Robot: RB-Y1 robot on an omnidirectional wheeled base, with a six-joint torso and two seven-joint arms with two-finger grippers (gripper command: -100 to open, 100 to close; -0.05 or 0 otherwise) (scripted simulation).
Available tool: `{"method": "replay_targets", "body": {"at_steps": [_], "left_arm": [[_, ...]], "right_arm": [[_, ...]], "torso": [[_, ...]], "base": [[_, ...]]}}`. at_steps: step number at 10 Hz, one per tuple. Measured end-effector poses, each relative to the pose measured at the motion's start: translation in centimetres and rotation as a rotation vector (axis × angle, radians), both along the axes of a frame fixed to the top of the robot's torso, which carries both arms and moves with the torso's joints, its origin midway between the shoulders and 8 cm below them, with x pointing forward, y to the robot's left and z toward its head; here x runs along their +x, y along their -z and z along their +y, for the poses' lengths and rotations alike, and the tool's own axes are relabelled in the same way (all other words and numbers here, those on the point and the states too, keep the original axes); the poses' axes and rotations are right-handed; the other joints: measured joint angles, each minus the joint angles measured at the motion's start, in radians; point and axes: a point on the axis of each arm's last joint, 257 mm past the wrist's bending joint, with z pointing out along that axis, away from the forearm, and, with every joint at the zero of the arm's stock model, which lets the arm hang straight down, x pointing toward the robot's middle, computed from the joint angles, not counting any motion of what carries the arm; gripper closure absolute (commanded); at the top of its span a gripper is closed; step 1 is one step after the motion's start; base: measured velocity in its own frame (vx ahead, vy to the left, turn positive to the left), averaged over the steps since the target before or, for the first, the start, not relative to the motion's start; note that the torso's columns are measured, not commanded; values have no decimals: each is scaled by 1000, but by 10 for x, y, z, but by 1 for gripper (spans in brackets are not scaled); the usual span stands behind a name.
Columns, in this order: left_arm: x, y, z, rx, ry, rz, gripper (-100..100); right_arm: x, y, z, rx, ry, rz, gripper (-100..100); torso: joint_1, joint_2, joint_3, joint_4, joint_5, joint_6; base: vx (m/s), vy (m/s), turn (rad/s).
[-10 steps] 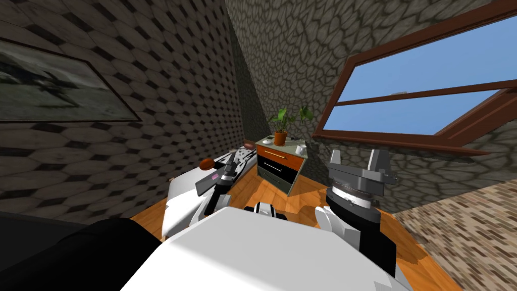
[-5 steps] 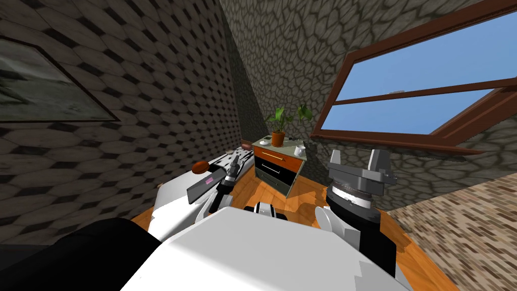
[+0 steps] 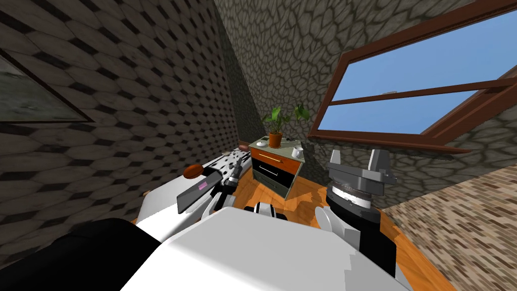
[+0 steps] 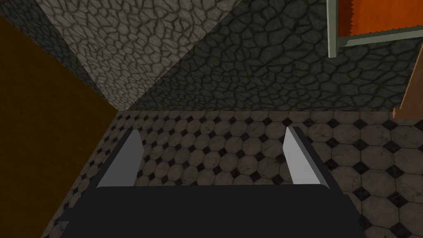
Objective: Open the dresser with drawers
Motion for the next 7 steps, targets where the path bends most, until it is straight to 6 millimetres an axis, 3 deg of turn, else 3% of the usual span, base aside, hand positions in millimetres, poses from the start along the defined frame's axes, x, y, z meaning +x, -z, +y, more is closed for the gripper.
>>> {"method": "replay_targets", "body": {"at_steps": [7], "left_arm": [[16, 53, -20, 6, 34, 74, -100]], "right_arm": [[0, 0, 0, 0, 0, 0, 0]], "torso": [[0, 1, 0, 0, 0, 0]], "base": [[105, -23, -77]]}}
